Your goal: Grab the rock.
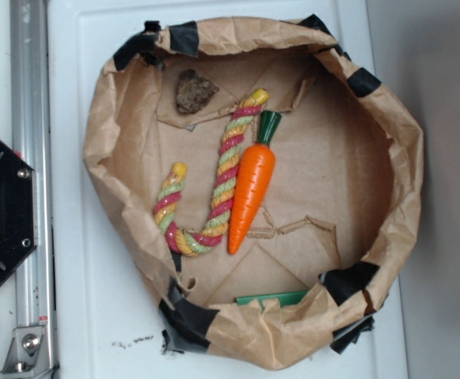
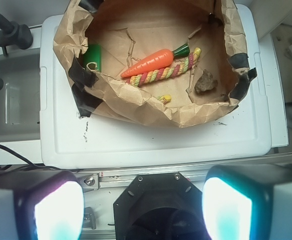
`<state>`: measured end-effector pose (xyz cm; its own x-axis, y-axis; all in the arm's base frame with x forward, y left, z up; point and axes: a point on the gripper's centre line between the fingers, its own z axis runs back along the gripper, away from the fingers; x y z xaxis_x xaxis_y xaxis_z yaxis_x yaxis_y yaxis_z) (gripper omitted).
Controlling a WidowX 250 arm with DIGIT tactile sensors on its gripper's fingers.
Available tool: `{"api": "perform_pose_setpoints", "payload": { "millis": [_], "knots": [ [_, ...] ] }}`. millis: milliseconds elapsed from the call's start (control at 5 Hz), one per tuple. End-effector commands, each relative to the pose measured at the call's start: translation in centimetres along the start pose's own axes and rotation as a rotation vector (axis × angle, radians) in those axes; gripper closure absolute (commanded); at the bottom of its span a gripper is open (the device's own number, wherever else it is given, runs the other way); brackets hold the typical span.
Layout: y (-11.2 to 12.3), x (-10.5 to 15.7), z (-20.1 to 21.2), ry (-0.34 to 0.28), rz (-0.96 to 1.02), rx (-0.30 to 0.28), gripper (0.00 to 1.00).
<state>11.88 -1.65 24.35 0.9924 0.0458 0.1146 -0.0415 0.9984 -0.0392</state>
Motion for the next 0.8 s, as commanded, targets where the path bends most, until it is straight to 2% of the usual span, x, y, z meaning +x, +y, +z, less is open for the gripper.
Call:
{"api": "perform_pose_setpoints", "payload": {
  "millis": [0,200,400,600],
  "knots": [
    [0.0,0.0,0.0,0.0,0.0,0.0,0.0],
    [3.3,4.0,-1.8,-0.053,0.01,0.024,0.0],
    [4.0,7.3,-3.0,-0.071,-0.144,0.048,0.0],
    [4.7,10.4,-7.8,-0.089,-0.298,0.108,0.0]
  ]
}}
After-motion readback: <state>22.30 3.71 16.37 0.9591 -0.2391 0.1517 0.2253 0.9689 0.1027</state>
